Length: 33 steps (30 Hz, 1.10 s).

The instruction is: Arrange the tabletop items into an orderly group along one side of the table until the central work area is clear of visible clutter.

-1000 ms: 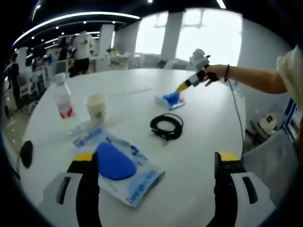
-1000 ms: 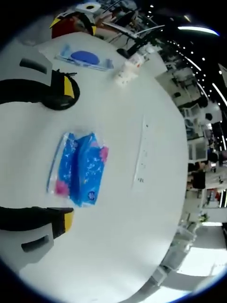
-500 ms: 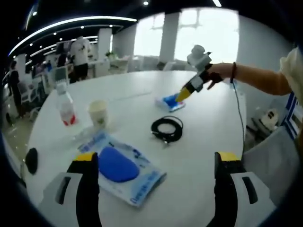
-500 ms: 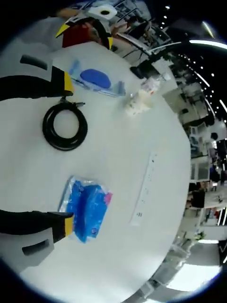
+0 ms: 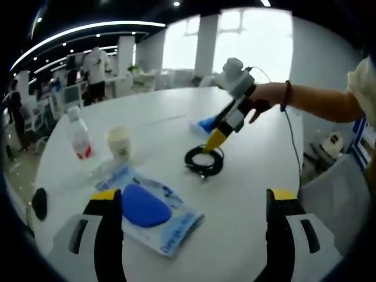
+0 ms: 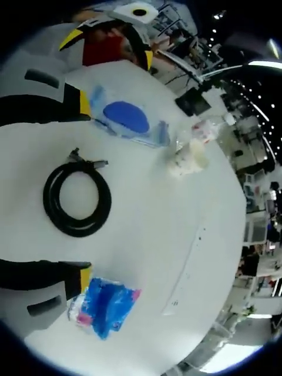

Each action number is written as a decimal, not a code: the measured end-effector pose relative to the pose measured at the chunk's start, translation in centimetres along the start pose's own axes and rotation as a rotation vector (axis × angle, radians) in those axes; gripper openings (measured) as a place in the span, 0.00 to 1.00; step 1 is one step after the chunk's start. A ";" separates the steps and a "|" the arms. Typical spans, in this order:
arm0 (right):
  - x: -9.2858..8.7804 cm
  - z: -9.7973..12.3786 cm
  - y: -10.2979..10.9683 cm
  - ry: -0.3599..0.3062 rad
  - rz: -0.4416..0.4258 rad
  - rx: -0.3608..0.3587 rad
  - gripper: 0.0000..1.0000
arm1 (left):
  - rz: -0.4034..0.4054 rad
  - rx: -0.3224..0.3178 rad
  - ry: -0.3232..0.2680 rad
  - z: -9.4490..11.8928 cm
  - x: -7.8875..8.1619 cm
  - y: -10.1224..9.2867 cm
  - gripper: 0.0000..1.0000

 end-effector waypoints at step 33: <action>-0.4 -5.8 2.7 0.153 0.046 -0.135 0.34 | 0.044 0.007 0.011 0.4 -0.2 0.5 0.99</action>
Point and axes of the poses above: the point that each gripper's makers call its tool centre point, and the gripper's own axes: z roughly backward along the fingers, y roughly to its left, x roughly out of its top, the point moved 6 cm from there along z, roughly backward along the fingers, and after that the axes turned 12 degrees about y, right-handed, at the moved point
